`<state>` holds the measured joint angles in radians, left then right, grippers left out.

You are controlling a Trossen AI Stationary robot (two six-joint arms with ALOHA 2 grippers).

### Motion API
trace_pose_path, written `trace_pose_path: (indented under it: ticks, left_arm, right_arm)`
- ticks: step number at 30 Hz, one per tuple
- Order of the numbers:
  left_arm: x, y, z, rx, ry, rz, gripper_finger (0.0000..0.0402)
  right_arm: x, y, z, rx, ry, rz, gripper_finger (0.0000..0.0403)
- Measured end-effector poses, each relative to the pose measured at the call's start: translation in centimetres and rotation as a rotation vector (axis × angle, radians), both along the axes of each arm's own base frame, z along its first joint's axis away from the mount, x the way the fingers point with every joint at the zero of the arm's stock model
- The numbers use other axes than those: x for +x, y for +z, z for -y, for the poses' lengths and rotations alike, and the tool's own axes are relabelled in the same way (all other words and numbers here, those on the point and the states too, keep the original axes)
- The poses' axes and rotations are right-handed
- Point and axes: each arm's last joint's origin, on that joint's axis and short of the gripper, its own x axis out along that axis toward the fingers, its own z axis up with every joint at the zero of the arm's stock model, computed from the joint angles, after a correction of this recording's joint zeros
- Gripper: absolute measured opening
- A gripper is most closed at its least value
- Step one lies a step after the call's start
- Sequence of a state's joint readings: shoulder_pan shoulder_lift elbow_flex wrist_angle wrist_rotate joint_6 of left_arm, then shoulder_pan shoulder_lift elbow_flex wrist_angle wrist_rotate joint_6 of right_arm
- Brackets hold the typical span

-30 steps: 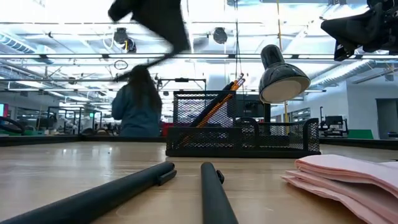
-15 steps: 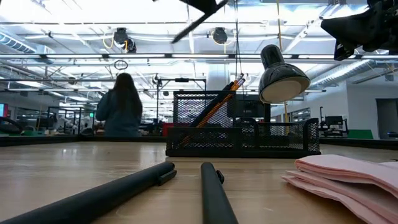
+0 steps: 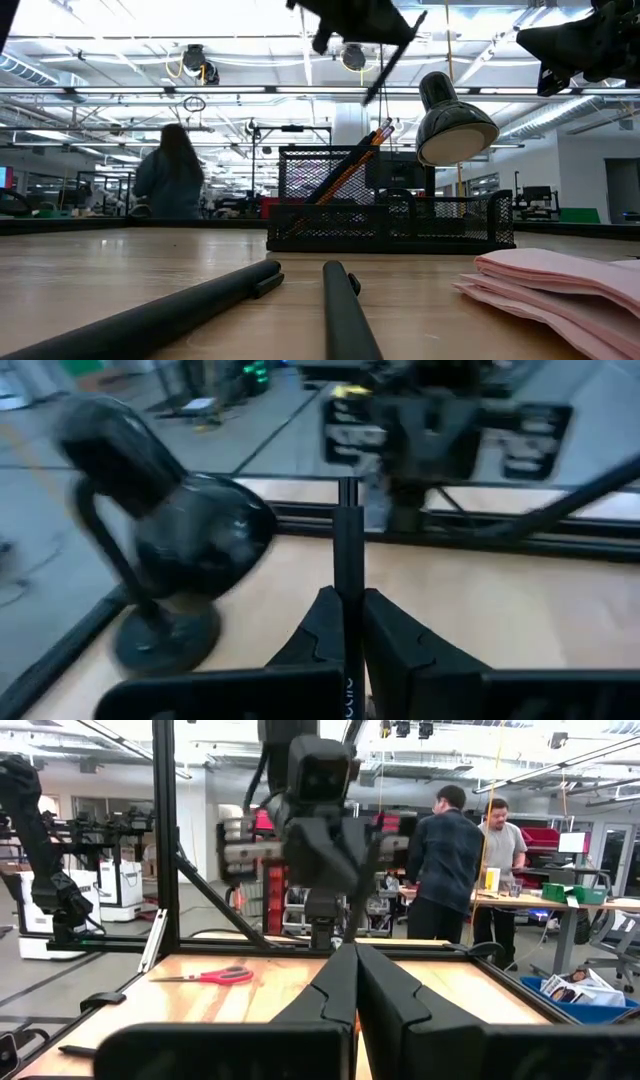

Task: Pick and place office supplies into organizer
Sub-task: Put the black pen into the black desk organizer

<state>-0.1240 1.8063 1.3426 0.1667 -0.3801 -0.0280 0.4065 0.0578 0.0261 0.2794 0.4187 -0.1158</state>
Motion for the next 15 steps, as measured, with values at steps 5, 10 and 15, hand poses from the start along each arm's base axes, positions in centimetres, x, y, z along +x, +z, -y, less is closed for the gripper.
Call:
trace_pose_path:
  ticks: [5,10,15]
  left_arm:
    - [-1.8,-1.1,-1.6,-0.024,0.022,0.086,0.0013]
    - [-3.9,-2.2,-1.6,-0.073,-0.025,0.184,0.0007]
    - [-5.7,-3.8,-0.8,-0.133,-0.040,0.229,0.0015]
  right_arm:
    - [0.0,0.0,0.0,-0.001,0.000,0.000,0.0000]
    - [0.0,0.0,0.0,-0.008,-0.003,-0.002,0.0000]
    - [0.0,0.0,0.0,-0.031,-0.008,0.000,0.0000]
